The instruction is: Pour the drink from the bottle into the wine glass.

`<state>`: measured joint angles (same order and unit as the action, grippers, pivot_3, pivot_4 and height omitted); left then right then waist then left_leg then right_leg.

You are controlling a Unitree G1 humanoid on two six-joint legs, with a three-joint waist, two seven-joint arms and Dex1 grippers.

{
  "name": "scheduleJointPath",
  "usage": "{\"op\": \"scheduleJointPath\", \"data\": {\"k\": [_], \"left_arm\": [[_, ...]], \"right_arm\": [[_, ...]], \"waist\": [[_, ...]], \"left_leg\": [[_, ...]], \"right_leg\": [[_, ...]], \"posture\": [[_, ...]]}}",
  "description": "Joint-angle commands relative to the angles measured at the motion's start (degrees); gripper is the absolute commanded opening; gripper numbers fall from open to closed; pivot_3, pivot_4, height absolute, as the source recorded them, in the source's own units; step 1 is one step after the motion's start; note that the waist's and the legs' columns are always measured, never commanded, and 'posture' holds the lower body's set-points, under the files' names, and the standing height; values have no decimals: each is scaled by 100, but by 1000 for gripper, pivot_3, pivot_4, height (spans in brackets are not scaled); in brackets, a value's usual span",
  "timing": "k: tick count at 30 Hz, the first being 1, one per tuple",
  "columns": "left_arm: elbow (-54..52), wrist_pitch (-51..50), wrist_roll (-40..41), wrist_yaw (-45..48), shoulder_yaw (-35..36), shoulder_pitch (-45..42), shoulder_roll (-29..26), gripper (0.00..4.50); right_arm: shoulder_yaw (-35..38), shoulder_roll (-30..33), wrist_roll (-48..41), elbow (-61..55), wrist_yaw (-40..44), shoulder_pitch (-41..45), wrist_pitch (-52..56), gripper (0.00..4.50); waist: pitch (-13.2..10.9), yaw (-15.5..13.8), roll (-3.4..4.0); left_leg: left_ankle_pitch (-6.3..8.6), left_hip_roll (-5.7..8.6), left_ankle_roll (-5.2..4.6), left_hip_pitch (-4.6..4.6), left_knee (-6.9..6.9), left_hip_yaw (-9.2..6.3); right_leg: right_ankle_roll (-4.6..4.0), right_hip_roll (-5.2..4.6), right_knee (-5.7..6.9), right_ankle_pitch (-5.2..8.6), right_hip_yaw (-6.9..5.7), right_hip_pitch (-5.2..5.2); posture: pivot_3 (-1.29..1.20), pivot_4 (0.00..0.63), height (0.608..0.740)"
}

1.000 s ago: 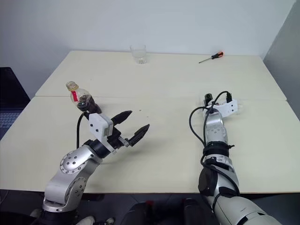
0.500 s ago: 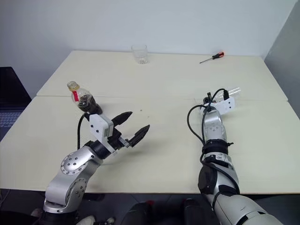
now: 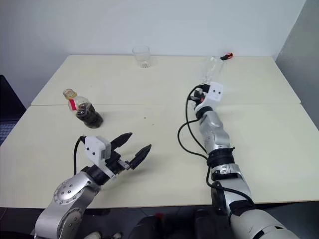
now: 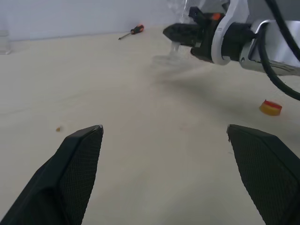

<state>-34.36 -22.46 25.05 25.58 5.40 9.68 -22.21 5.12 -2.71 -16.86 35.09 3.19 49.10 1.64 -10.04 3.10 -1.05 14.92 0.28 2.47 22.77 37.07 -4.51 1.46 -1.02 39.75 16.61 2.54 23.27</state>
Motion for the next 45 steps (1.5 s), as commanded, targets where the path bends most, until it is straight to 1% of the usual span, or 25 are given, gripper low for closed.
{"op": "scheduleJointPath", "data": {"k": [1,6,12,16,23,34,36,38,45], "left_arm": [[-463,-66,172,-320,380,307,131,4500],[-789,136,20,-602,668,1042,320,4500],[-865,358,-157,-787,753,1337,440,4500],[-837,444,-204,-851,739,1310,481,4500],[-681,506,-292,-906,519,1021,517,4500],[-497,539,-318,-848,465,787,518,4500],[-417,581,-315,-813,485,751,508,4500],[-354,620,-316,-787,493,719,499,4500],[-238,720,-338,-728,418,654,511,4500]], "right_arm": [[-559,-251,562,-234,341,-106,-837,190],[-1057,-514,1254,413,477,-268,-1783,190],[-1276,-595,1710,1149,441,-205,-2608,190],[-1295,-599,1840,1491,462,-196,-2905,190],[-1351,-597,2189,2195,302,-164,-3346,190],[-1300,-805,2120,2313,571,-249,-3522,190],[-1280,-787,2102,2294,607,-261,-3527,901],[-1252,-766,2086,2290,628,-259,-3525,1416],[-1239,-705,1970,2110,812,-367,-3477,3863]], "waist": [[0,3,0],[0,6,0],[0,-65,-3],[0,-64,-3],[0,-62,-4],[0,-49,-4],[1,-48,-4],[1,-48,-5],[1,-48,-5]], "left_leg": [[0,0,0,0,0,0],[0,1,1,0,-1,1],[-1,6,2,0,1,-6],[-1,3,3,-2,-2,-6],[-2,4,3,-3,-2,-4],[-2,3,3,-4,-2,-4],[-2,3,3,-4,-2,-5],[-2,2,3,-4,-2,-5],[-2,3,3,-5,-1,-4]], "right_leg": [[0,0,-1,0,0,0],[0,-3,-9,0,1,-1],[-4,-4,-15,-3,-6,-9],[-5,-3,-15,-3,-7,-8],[-6,-2,-12,-4,-7,-8],[-7,-1,-11,-5,-6,-8],[-7,-1,-11,-5,-7,-8],[-7,-1,-10,-5,-7,-8],[-7,-1,-8,-5,-6,-8]], "posture": [[0,150,740],[0,150,740],[0,150,740],[0,150,740],[0,150,740],[0,150,740],[0,150,740],[0,150,740],[0,150,740]]}}
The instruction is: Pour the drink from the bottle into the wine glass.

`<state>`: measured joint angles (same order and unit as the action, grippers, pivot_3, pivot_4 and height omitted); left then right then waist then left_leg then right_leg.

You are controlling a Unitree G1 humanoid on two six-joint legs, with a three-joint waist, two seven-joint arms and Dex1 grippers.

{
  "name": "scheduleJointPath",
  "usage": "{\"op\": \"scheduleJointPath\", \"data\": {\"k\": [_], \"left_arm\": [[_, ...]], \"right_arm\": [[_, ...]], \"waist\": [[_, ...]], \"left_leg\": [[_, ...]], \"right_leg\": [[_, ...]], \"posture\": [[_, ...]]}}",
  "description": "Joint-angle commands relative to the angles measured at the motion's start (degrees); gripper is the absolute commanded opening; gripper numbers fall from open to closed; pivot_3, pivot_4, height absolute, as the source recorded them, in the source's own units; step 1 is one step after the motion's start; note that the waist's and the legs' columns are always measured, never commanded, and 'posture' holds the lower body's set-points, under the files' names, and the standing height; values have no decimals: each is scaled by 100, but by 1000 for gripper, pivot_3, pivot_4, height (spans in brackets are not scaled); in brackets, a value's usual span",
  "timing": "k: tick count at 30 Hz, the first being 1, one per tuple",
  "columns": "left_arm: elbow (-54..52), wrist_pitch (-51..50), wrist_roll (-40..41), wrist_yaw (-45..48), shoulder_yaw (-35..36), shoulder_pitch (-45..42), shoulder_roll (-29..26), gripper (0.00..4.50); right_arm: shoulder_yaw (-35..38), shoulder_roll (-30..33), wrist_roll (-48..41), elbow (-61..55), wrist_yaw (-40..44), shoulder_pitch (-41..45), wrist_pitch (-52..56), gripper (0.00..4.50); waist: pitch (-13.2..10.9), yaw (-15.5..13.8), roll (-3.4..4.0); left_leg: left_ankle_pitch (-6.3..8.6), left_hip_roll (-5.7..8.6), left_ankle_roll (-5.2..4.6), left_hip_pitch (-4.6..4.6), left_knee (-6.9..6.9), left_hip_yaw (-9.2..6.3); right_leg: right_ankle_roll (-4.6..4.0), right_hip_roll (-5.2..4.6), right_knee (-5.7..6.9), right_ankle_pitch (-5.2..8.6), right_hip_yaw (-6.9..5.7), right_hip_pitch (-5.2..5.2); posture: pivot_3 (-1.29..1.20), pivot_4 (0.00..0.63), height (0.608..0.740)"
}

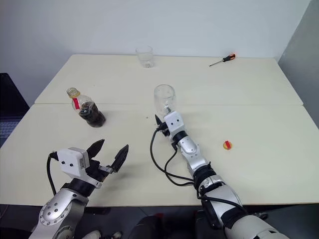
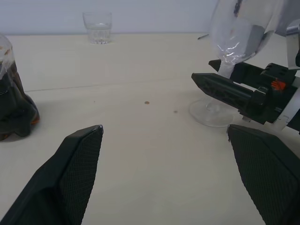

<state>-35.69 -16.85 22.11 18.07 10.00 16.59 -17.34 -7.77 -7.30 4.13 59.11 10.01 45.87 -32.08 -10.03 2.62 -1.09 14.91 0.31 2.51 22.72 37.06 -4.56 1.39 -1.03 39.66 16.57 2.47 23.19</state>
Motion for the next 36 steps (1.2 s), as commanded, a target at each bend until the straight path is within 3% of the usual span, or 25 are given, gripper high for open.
{"op": "scheduleJointPath", "data": {"k": [1,2,5,11,17,21,28,36], "left_arm": [[-99,161,-46,24,-49,-46,25,4500],[-91,161,-45,25,-50,-59,19,4500],[-95,119,-26,17,-32,-104,-8,4500],[-184,76,-58,23,-81,-56,-22,4500],[-135,-95,-97,-184,32,-110,-3,4500],[227,-221,-232,-573,170,-295,113,4500],[979,-43,-616,-821,211,-1002,129,4500],[2124,372,-1098,-1141,523,-2118,-61,4500]], "right_arm": [[42,-228,-198,-420,268,-120,-48,4276],[24,-193,-252,-588,385,-214,9,4479],[-59,48,-485,-1637,884,-789,530,4479],[-345,1117,-993,-5136,1916,-2571,2889,4479],[360,2564,-1403,-7502,2161,-3832,4394,4479],[812,3217,-2241,-8940,2486,-4261,5105,4479],[1049,3728,-3082,-10120,2652,-4472,5713,4479],[1236,4041,-3830,-10611,2910,-4616,5777,4479]], "waist": [[0,-2,0],[0,-2,0],[1,-19,-1],[2,-103,-2],[3,-99,-4],[4,-75,-6],[4,-105,-12],[6,-130,-32]], "left_leg": [[0,0,0,0,0,0],[0,0,0,0,0,0],[0,0,0,0,0,-3],[0,5,0,5,6,-6],[1,2,-1,-1,3,-12],[1,2,-2,-4,2,-9],[1,-1,-2,-34,0,-22],[2,8,-2,-64,-2,-18]], "right_leg": [[0,0,0,0,0,0],[0,0,0,0,0,0],[0,0,0,0,-1,-2],[1,-8,-3,0,-1,-5],[3,-2,-4,1,-3,-11],[4,0,-4,1,-4,-13],[3,20,-45,2,-25,-79],[11,18,-67,-2,-29,-114]], "posture": [[0,150,740],[0,150,740],[0,150,740],[0,150,740],[0,150,740],[0,150,740],[0,150,740],[0,150,740]]}}
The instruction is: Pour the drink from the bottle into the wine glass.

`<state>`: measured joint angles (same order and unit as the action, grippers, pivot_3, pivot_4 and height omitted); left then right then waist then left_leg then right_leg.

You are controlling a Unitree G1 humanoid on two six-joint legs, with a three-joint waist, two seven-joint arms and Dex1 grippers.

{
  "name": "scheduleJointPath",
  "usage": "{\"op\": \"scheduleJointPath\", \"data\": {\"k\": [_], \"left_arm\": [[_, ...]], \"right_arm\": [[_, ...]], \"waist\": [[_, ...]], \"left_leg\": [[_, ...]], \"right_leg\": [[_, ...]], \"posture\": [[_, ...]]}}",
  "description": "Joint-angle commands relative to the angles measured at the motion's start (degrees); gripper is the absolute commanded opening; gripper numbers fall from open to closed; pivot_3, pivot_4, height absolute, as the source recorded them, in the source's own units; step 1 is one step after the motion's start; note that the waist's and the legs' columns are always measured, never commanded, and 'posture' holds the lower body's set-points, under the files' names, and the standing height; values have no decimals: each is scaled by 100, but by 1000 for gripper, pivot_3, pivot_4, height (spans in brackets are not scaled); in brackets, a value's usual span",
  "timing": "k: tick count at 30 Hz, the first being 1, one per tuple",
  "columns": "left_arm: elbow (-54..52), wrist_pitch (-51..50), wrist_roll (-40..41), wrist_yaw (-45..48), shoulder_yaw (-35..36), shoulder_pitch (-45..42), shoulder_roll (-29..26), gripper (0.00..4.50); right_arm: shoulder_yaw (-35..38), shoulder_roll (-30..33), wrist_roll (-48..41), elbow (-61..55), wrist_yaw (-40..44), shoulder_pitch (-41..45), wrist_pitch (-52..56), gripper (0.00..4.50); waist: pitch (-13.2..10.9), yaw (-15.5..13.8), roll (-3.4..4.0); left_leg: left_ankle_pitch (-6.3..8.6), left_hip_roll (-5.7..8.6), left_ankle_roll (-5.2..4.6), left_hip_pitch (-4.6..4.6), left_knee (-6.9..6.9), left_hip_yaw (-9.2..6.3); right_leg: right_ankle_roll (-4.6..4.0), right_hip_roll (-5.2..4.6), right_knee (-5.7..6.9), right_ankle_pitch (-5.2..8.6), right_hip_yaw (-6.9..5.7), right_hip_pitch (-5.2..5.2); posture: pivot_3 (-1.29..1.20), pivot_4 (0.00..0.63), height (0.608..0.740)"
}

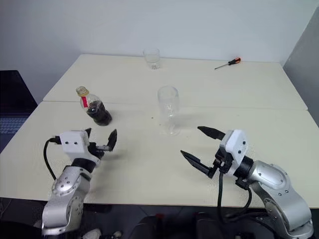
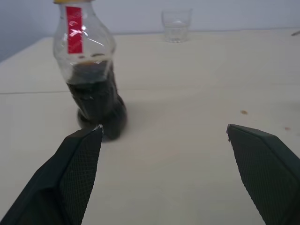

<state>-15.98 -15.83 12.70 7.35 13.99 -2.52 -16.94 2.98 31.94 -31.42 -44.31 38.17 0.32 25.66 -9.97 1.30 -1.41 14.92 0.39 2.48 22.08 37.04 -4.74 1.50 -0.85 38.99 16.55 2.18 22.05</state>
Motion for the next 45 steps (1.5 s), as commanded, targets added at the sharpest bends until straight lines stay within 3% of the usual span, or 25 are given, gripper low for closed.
{"op": "scheduleJointPath", "data": {"k": [1,19,32,45], "left_arm": [[254,330,-192,-70,138,-286,-123,4500],[2280,1533,-303,323,388,-1263,-626,4500],[4622,2609,-347,779,315,-2465,-820,4500],[6992,3591,-441,1035,271,-3814,-1035,4500]], "right_arm": [[165,142,-297,-279,87,-66,5,4479],[249,100,-831,-266,-746,320,474,4479],[280,-43,-1301,-281,-1393,724,905,4479],[197,103,-1311,-409,-1274,658,884,4479]], "waist": [[1,3,-2],[1,10,-6],[3,20,-11],[1,21,-17]], "left_leg": [[0,-1,0,-2,0,-1],[0,-2,0,-8,-3,-1],[0,-1,0,-6,-3,0],[0,1,0,-3,-2,3]], "right_leg": [[0,0,0,0,0,0],[0,-19,2,0,-1,1],[1,-20,2,-1,-3,3],[2,-19,3,-1,-8,4]], "posture": [[0,150,740],[0,150,740],[0,150,740],[0,150,740]]}}
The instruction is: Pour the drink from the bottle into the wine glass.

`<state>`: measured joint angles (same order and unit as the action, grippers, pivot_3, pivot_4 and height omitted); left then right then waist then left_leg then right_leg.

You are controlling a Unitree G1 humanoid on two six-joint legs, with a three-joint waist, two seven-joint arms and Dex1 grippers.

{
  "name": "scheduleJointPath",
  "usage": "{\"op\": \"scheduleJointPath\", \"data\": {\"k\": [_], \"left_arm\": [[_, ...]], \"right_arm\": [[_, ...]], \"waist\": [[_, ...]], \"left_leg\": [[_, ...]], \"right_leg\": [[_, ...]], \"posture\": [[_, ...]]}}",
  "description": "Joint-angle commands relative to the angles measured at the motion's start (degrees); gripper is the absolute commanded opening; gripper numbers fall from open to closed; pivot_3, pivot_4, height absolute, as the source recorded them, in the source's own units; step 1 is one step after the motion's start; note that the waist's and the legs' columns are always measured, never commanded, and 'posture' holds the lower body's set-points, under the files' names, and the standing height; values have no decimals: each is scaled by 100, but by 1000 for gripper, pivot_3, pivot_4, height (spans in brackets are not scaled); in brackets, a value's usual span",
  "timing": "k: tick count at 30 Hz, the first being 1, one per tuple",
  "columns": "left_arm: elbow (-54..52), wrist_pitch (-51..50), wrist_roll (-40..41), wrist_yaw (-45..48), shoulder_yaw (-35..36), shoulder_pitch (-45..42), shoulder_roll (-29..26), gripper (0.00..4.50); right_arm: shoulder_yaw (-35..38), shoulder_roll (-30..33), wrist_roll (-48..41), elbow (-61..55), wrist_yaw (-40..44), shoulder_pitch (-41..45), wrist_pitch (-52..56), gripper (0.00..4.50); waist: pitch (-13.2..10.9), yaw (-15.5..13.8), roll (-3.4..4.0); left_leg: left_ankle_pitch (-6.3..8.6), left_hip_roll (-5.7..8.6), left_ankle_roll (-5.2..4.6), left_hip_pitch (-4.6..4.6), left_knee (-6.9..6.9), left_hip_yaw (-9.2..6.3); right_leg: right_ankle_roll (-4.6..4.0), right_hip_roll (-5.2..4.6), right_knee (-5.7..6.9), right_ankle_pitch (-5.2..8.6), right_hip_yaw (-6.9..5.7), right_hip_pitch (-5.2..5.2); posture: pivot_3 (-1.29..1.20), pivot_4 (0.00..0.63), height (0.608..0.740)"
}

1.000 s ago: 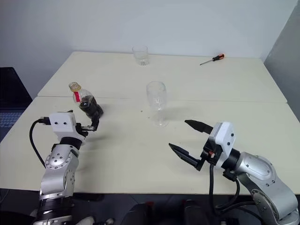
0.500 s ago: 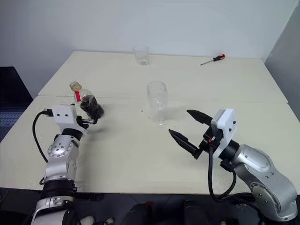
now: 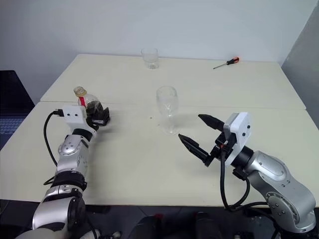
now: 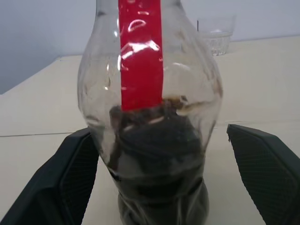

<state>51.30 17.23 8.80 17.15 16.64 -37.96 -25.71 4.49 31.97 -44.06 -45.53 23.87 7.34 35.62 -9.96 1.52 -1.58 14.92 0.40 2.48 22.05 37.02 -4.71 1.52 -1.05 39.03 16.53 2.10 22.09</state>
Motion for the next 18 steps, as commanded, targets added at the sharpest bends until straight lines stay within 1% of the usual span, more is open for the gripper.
{"op": "scheduleJointPath", "data": {"k": [1,6,16,18], "left_arm": [[384,344,-62,71,-5,-340,-173,4500],[817,548,-97,153,-47,-600,-223,4500],[1148,707,-129,246,-68,-825,-276,4500],[1196,731,-117,275,-61,-865,-284,4098]], "right_arm": [[35,146,-9,-297,244,-97,-157,4479],[-71,390,410,-144,811,-441,-564,4479],[-101,283,504,-169,870,-533,-678,4479],[-88,280,496,-160,871,-522,-676,4500]], "waist": [[0,0,-1],[1,1,-6],[0,1,-9],[0,1,-9]], "left_leg": [[0,1,0,0,0,1],[0,3,0,2,1,6],[0,1,0,2,1,5],[0,1,0,2,1,5]], "right_leg": [[0,0,0,0,-1,0],[0,1,0,0,-3,0],[0,1,1,0,-4,1],[0,1,1,0,-5,1]], "posture": [[0,150,740],[0,150,740],[0,150,740],[0,150,740]]}}
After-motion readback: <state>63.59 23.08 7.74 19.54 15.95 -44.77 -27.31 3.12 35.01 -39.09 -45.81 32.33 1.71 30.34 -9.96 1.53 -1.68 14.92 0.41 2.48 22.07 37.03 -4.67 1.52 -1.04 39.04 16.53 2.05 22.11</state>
